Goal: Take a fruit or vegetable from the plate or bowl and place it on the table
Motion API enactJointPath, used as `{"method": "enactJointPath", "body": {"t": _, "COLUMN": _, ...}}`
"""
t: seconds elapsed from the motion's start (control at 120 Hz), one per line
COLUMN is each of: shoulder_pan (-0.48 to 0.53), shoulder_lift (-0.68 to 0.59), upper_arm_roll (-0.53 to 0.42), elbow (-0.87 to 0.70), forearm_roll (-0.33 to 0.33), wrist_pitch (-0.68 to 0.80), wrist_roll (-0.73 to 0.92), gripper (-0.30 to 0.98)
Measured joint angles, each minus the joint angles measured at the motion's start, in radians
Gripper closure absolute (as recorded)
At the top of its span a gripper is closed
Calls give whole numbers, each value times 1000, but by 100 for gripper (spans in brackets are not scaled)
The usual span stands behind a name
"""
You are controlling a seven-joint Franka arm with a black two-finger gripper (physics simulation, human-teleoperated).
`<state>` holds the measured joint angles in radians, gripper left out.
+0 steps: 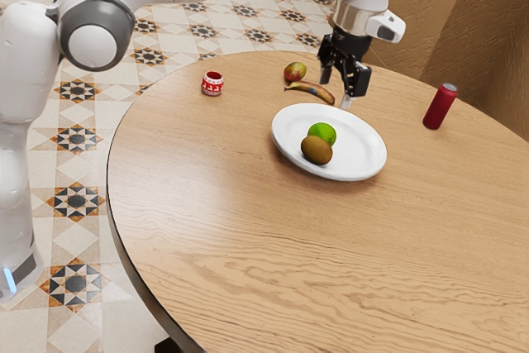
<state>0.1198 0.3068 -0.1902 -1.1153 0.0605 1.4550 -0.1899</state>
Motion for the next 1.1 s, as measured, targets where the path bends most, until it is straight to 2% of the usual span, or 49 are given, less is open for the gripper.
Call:
{"method": "enactJointPath", "body": {"t": 0.308, "shoulder_pan": -4, "shoulder_lift": 39, "upper_arm_roll": -7, "elbow": 47, "forearm_roll": 1, "wrist_pitch": 11, "wrist_roll": 112, "gripper": 0}}
{"method": "enactJointPath", "body": {"t": 0.533, "shoulder_pan": -10, "shoulder_lift": 86, "upper_arm_roll": -55, "elbow": 93, "forearm_roll": 0, "wrist_pitch": 64, "wrist_roll": 424, "gripper": 0}}
{"method": "enactJointPath", "body": {"t": 0.625, "shoulder_pan": -9, "shoulder_lift": 140, "upper_arm_roll": -80, "elbow": 168, "forearm_roll": 7, "wrist_pitch": 55, "wrist_roll": 575, "gripper": 0}}
{"method": "enactJointPath", "body": {"t": 0.792, "shoulder_pan": -9, "shoulder_lift": 154, "upper_arm_roll": -116, "elbow": 189, "forearm_roll": 27, "wrist_pitch": 45, "wrist_roll": 824, "gripper": 0}}
{"method": "enactJointPath", "body": {"t": 1.0, "shoulder_pan": -9, "shoulder_lift": 130, "upper_arm_roll": -113, "elbow": 192, "forearm_roll": 76, "wrist_pitch": 23, "wrist_roll": 1040, "gripper": 0}}
{"method": "enactJointPath", "body": {"t": 1.1, "shoulder_pan": 10, "shoulder_lift": 127, "upper_arm_roll": -59, "elbow": 210, "forearm_roll": 91, "wrist_pitch": 8, "wrist_roll": 1119, "gripper": 0}}
